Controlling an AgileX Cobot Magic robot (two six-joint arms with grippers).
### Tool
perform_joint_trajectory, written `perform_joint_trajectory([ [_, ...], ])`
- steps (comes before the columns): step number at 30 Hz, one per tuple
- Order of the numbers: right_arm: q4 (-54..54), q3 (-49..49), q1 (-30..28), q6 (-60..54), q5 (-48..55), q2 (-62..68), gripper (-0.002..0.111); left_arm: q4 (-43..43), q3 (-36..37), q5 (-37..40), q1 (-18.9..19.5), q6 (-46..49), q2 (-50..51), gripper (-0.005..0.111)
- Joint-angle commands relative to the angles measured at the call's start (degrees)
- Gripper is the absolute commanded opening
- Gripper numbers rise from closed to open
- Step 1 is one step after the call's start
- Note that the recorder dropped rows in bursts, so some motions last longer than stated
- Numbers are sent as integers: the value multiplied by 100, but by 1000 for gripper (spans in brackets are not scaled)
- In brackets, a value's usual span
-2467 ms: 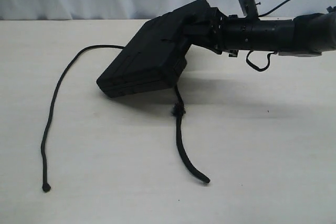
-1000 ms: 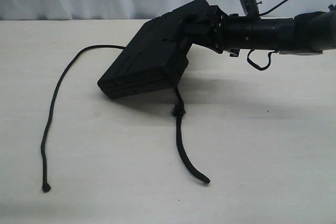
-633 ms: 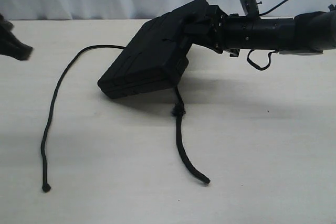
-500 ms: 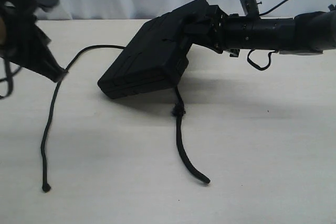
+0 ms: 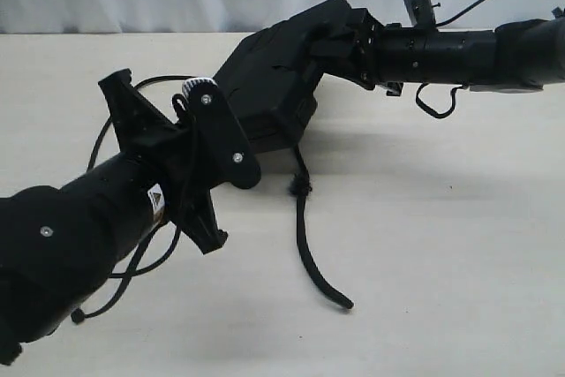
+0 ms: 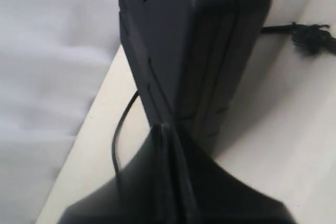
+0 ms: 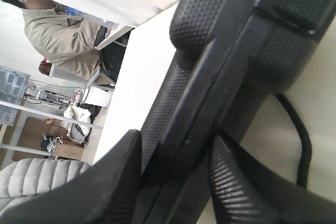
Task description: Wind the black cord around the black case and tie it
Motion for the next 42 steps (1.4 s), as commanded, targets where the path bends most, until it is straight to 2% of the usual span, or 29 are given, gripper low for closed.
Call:
perform_joint_trajectory([
  [1, 24, -60, 7, -152, 243, -119, 4, 183, -4, -399, 11, -293, 328, 0],
  [4, 24, -60, 7, -152, 267, -119, 4, 183, -129, -427, 11, -226, 599, 1],
  [6, 24, -60, 7, -152, 283, -119, 4, 183, -206, -427, 11, -226, 715, 9],
  [7, 24, -60, 7, -152, 324, -119, 4, 183, -285, -486, 11, -226, 812, 29],
  [8, 24, -60, 7, -152, 336, -119, 4, 183, -332, -487, 11, -226, 839, 41],
  [10, 34, -60, 7, -152, 363, -119, 4, 183, -385, -487, 11, -269, 882, 77],
  [11, 35, -60, 7, -152, 376, -119, 4, 183, -510, -499, 52, -290, 930, 105],
  [16, 35, -60, 7, -117, 562, -119, 4, 183, -966, -298, 93, -346, 1241, 105],
  [19, 35, -60, 7, -117, 603, -119, 4, 183, -1264, 170, 93, -346, 1671, 105],
  [26, 35, -60, 7, -91, 651, -119, 4, 183, -1985, 415, 93, -374, 2451, 105],
  [36, 35, -60, 7, -91, 677, -119, 4, 183, -2505, 1109, 93, -556, 2726, 105],
  [38, 35, -60, 7, -91, 691, -119, 4, 183, -2514, 1100, 120, -556, 2725, 98],
  [39, 35, -60, 7, -91, 691, -119, 4, 183, -2527, 1062, 158, -585, 2725, 89],
  [41, 35, -60, 7, -91, 723, -119, 4, 183, -2527, 993, 215, -679, 2725, 67],
  [42, 35, -60, 7, -91, 764, -119, 4, 183, -2527, 865, 250, -679, 2725, 48],
])
